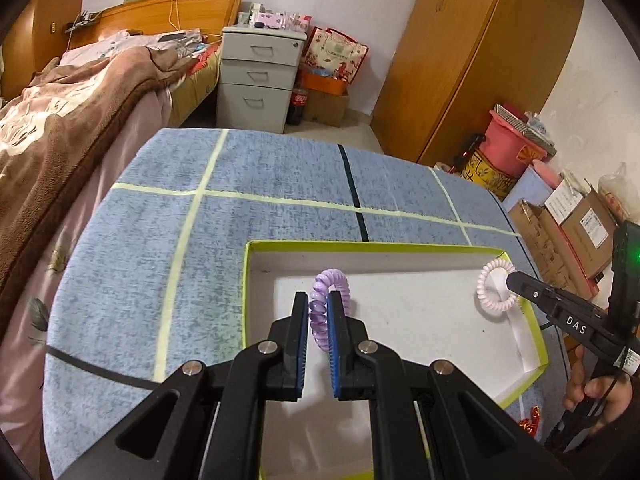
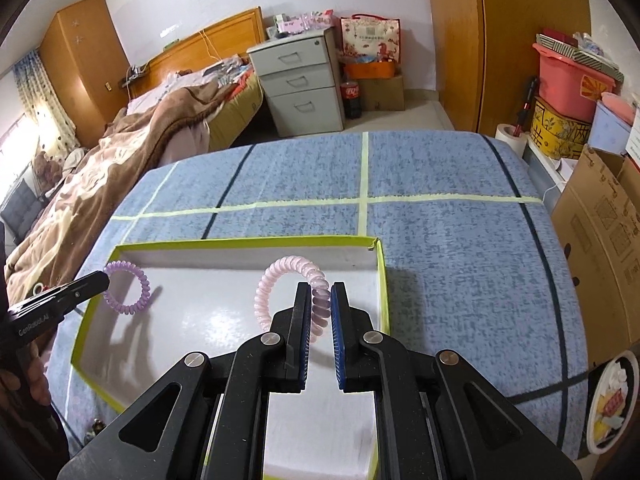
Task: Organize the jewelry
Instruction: 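Carry both coil ties into the green box and open both tools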
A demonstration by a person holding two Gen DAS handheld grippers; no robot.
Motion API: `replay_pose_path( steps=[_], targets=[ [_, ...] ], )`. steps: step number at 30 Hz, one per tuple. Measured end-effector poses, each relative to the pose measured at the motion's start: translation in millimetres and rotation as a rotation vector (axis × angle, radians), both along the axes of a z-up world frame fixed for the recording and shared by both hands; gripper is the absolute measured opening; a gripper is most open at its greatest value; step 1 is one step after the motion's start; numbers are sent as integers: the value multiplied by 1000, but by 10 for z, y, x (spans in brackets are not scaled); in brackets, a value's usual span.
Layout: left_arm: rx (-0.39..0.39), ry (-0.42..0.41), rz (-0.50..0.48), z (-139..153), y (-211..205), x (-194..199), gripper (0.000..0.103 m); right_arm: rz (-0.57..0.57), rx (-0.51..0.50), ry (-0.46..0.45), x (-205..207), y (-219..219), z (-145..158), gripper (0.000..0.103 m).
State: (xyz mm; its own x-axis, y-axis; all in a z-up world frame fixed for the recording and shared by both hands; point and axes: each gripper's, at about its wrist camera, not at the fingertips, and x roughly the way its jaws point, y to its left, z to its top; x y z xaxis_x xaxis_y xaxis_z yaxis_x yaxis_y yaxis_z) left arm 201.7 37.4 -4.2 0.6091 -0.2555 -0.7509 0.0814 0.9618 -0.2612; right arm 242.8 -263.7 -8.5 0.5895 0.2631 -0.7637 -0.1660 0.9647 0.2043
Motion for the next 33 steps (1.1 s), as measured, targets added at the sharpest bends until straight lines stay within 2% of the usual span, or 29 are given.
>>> replay_pose_path(
  steps=[6, 9, 26, 29, 30, 33],
  targets=[
    [20, 18, 0, -64, -48, 101, 10, 3, -42, 19, 88, 31, -77, 10],
    [5, 48, 6, -127, -36, 147, 10, 10, -63, 23, 114, 62, -100, 10],
    [13, 71, 5, -234, -17, 216, 13, 6, -106, 37, 167, 140, -157, 11],
    [13, 65, 0, -214, -39, 200, 22, 13, -107, 35, 163, 154, -155, 15],
    [14, 59, -5, -200, -48, 191, 28, 14, -107, 34, 161, 155, -153, 18],
    [11, 52, 4, -162, -37, 162, 36, 7, -99, 22, 131, 146, -121, 32]
  ],
)
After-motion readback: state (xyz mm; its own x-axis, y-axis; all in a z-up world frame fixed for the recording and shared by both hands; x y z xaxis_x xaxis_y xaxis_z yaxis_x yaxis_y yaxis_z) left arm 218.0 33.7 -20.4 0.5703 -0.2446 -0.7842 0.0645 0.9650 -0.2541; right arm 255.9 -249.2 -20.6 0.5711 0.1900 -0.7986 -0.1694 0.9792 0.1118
